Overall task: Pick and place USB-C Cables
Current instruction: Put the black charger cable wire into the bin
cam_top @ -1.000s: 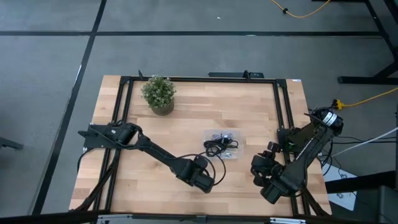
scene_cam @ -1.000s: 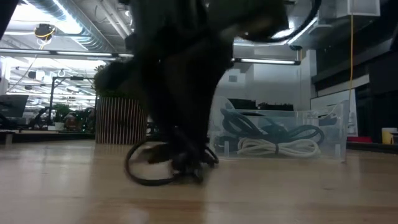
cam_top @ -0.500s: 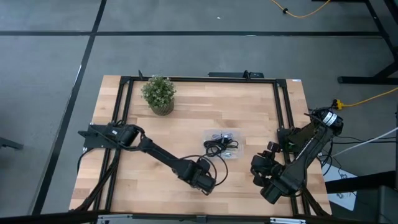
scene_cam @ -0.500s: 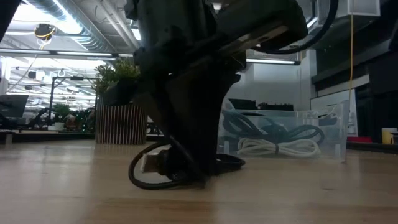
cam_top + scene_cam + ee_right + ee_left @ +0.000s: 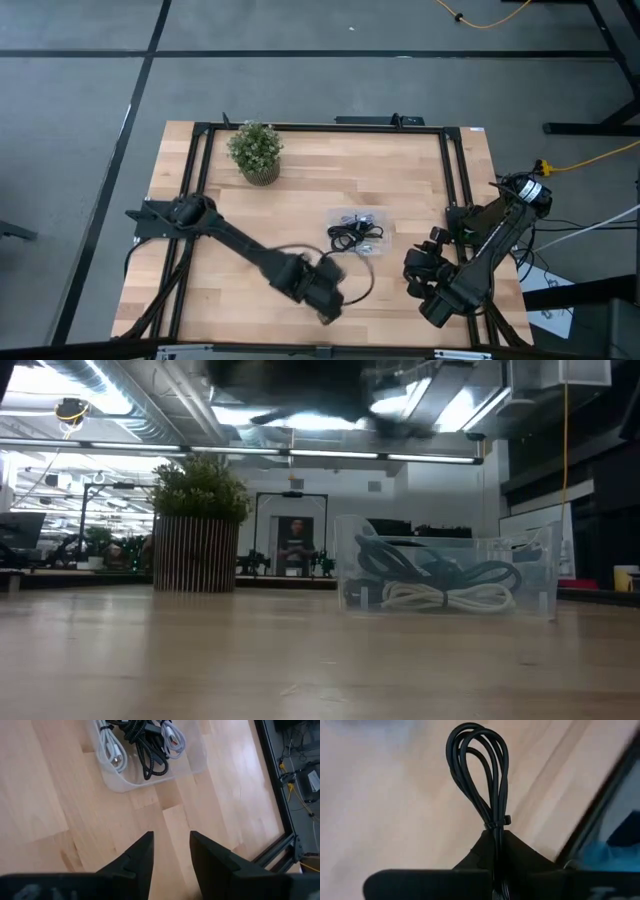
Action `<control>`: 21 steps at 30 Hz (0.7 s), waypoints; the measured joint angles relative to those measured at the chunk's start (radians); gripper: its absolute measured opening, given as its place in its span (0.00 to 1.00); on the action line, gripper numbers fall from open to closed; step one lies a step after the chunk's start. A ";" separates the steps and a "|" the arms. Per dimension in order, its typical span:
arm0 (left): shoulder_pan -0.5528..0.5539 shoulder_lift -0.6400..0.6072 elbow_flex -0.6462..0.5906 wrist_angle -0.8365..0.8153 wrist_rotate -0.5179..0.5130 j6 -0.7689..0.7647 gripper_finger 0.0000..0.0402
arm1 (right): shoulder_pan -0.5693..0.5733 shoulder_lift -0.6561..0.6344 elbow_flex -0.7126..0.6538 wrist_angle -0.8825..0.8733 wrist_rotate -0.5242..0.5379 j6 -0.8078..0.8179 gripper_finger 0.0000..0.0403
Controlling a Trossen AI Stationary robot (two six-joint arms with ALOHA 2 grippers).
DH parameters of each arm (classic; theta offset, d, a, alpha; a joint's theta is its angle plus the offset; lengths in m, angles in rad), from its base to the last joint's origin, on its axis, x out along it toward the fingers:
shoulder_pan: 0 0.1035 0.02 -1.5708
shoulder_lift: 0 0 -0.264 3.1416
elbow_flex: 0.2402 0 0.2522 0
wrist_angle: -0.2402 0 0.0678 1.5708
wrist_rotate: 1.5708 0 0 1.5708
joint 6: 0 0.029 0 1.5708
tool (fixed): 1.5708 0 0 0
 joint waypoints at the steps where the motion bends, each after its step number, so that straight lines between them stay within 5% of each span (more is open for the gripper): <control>1: 0.012 -0.004 0.026 0.003 -0.048 0.060 0.02 | 0.001 0.000 0.000 -0.003 0.000 0.005 0.32; 5: 0.107 -0.007 0.090 0.027 -0.178 0.347 0.02 | 0.011 0.000 0.000 -0.018 -0.018 0.086 0.32; 13: 0.345 0.031 0.089 0.075 -0.056 0.871 0.02 | 0.069 0.000 0.000 -0.022 -0.050 0.193 0.32; 21: 0.435 0.037 0.079 0.081 0.073 1.280 0.09 | 0.105 0.000 0.000 -0.025 -0.054 0.213 0.32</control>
